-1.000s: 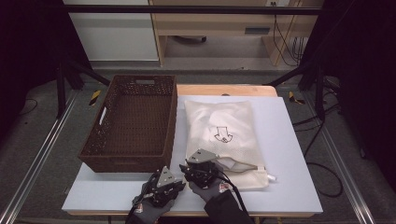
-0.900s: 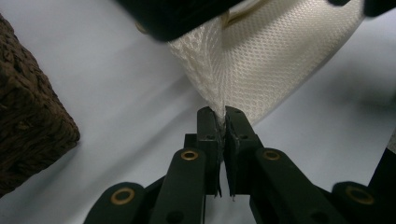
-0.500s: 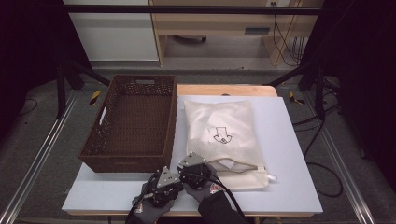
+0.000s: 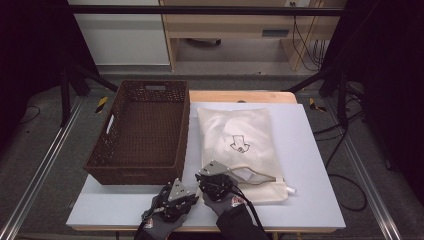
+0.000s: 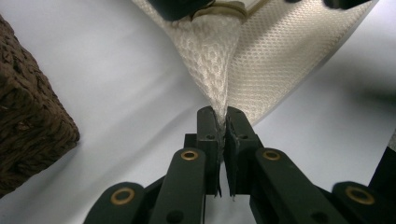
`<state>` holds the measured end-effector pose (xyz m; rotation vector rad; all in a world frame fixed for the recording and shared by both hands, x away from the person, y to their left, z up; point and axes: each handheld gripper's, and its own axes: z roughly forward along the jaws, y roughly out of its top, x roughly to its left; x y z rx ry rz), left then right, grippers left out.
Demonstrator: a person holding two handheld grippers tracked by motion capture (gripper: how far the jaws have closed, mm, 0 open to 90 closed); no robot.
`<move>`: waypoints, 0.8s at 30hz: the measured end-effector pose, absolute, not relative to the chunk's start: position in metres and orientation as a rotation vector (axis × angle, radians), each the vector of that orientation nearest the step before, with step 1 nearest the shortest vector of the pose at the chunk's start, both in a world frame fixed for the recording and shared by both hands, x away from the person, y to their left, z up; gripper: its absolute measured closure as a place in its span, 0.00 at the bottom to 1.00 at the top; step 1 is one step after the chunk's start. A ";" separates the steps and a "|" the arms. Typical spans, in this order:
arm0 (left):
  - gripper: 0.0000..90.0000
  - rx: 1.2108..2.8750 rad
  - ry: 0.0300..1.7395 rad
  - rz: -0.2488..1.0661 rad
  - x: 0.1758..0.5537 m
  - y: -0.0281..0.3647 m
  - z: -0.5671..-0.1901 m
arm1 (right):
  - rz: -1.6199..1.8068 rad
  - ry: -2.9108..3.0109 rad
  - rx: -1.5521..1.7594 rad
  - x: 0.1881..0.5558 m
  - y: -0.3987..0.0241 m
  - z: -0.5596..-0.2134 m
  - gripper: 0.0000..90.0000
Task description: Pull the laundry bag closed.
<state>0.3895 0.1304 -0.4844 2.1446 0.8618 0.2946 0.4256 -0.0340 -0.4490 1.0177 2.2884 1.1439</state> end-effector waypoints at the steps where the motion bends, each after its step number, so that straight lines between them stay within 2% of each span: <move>1: 0.94 2.145 0.861 0.293 0.389 0.130 -0.484 | 1.147 2.288 1.019 0.425 -0.034 -0.448 0.90; 14: 0.94 2.142 0.864 0.290 0.390 0.131 -0.484 | 1.196 2.289 1.039 0.409 -0.049 -0.439 0.87; 18: 0.93 2.140 0.871 0.290 0.392 0.130 -0.483 | 1.194 2.294 1.045 0.405 -0.056 -0.440 0.93; 24: 0.83 2.104 0.853 0.306 0.402 0.126 -0.475 | 1.205 2.301 1.067 0.408 -0.064 -0.447 0.92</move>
